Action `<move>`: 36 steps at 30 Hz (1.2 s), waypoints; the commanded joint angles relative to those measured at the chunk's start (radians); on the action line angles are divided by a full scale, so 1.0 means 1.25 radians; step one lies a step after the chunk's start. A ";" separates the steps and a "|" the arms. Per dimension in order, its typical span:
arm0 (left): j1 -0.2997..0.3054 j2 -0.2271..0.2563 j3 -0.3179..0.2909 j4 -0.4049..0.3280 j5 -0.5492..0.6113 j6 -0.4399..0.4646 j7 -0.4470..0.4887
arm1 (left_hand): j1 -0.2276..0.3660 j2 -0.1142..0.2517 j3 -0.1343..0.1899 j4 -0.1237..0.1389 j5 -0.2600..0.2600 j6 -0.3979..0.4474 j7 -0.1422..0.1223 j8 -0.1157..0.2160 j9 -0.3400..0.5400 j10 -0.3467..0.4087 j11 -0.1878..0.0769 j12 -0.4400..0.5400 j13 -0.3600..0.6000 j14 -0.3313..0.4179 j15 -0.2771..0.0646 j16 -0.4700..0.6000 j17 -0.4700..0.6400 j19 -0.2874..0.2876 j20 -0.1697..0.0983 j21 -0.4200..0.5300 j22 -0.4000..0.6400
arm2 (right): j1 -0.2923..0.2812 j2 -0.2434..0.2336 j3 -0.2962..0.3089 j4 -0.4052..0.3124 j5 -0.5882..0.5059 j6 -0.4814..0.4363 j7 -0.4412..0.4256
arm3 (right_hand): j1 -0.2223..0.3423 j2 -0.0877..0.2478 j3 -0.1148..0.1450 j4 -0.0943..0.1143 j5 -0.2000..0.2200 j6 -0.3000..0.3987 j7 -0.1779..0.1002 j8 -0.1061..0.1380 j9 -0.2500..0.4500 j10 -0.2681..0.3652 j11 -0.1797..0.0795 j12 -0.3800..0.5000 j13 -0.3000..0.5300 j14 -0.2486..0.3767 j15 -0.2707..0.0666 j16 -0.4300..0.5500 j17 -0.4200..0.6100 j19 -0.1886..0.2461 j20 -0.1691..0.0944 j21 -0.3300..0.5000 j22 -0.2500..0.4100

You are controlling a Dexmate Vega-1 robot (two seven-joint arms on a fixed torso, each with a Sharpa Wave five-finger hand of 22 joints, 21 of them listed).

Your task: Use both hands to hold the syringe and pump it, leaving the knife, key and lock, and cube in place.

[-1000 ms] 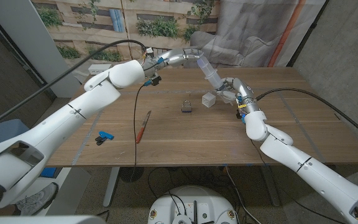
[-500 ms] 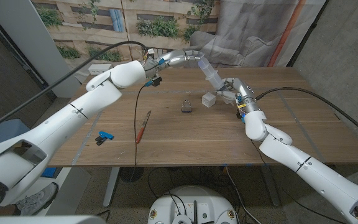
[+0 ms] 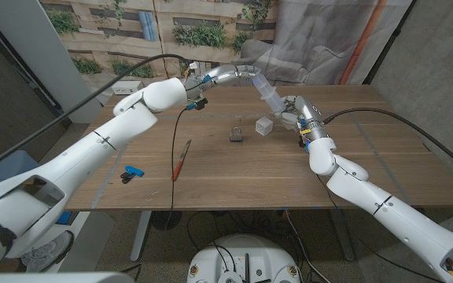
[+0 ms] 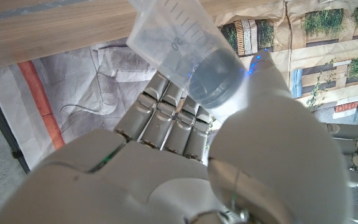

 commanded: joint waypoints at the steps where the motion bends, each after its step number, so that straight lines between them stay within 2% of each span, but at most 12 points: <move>1: -0.015 -0.017 0.016 0.023 -0.003 -0.007 -0.014 | -0.003 0.055 0.002 0.007 0.000 0.005 -0.002 0.001 0.003 0.007 -0.001 0.003 0.002 0.005 -0.014 0.005 0.001 0.004 -0.041 0.006 0.002 | 0.007 0.000 -0.003 -0.006 -0.006 -0.017 -0.002 | 0.044 0.162 0.008 0.006 0.003 0.054 -0.047 0.002 0.002 0.019 -0.010 0.002 0.001 0.009 -0.072 0.002 0.003 0.009 -0.065 0.007 0.002; 22: -0.043 -0.042 0.041 0.059 -0.015 -0.008 -0.046 | -0.003 0.054 0.003 0.008 0.000 0.006 -0.002 0.001 0.003 0.006 0.000 0.002 0.002 0.005 -0.013 0.005 0.001 0.004 -0.041 0.005 0.002 | 0.020 0.001 -0.004 0.002 -0.002 -0.010 -0.003 | 0.042 0.160 0.009 0.005 0.003 0.058 -0.048 -0.001 0.002 0.026 -0.009 0.001 0.001 0.018 -0.074 0.000 0.004 0.011 -0.065 0.011 0.003; 36: -0.050 -0.045 0.048 0.066 -0.017 -0.009 -0.057 | -0.002 0.056 0.004 0.008 0.000 0.005 -0.002 0.000 0.003 0.008 0.000 0.003 0.002 0.009 -0.012 0.005 0.001 0.003 -0.040 0.005 0.002 | 0.029 0.010 -0.010 0.013 0.001 0.003 -0.004 | 0.040 0.161 0.011 0.005 0.003 0.062 -0.047 -0.002 0.002 0.028 -0.009 0.000 0.002 0.019 -0.075 -0.003 0.004 0.011 -0.065 0.013 0.003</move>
